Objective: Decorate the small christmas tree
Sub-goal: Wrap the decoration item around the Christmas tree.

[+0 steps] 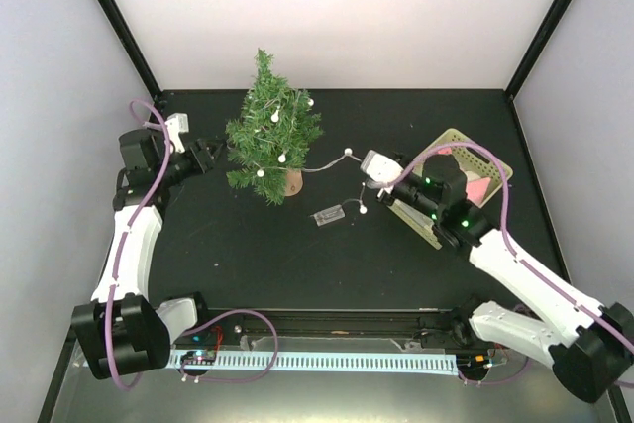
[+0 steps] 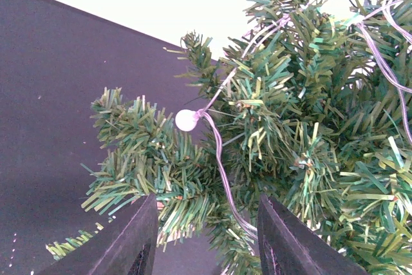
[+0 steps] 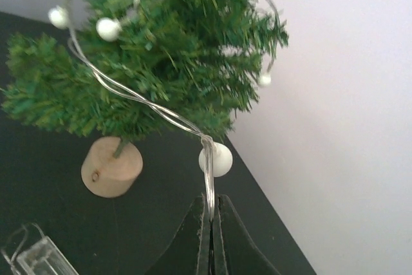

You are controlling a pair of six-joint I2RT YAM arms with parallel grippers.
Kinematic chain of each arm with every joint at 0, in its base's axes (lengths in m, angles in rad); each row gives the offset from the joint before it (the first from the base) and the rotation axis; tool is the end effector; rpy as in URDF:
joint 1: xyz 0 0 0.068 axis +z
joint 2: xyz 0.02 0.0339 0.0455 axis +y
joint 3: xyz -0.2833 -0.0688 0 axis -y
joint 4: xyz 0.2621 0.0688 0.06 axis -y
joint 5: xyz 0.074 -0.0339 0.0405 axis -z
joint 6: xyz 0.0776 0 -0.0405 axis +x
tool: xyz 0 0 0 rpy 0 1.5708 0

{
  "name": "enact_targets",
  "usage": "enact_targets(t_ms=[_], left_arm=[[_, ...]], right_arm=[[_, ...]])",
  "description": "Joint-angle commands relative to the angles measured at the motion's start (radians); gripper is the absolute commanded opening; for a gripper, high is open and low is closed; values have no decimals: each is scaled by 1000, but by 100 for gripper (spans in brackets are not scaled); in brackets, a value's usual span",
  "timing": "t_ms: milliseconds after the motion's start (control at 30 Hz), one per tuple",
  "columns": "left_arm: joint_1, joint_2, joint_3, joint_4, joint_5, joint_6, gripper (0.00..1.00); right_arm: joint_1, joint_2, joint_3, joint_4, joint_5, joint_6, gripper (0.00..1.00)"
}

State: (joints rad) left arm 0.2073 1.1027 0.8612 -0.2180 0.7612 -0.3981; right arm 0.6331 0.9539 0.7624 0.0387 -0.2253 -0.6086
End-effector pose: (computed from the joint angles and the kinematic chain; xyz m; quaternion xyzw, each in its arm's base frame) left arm 0.2828 0.0048 0.3042 -0.0481 0.8113 -0.3608 0.4575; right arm 0.2096 0.1753 0.3308 -0.4983 0.5709 0.0932 0.6459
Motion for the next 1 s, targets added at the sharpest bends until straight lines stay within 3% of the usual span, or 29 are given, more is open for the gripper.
enact_targets(t_ms=[0, 333, 733, 967], left_arm=[[-20, -24, 19, -16, -30, 22, 44], [-32, -68, -18, -13, -37, 14, 43], [-39, -124, -40, 5, -29, -26, 41], [-41, -145, -57, -11, -54, -8, 41]], right_arm=[[-42, 106, 84, 26, 49, -13, 1], [-149, 351, 207, 179, -81, -36, 1], [-156, 653, 386, 280, -191, -31, 1], [-156, 749, 422, 343, -239, 10, 1]])
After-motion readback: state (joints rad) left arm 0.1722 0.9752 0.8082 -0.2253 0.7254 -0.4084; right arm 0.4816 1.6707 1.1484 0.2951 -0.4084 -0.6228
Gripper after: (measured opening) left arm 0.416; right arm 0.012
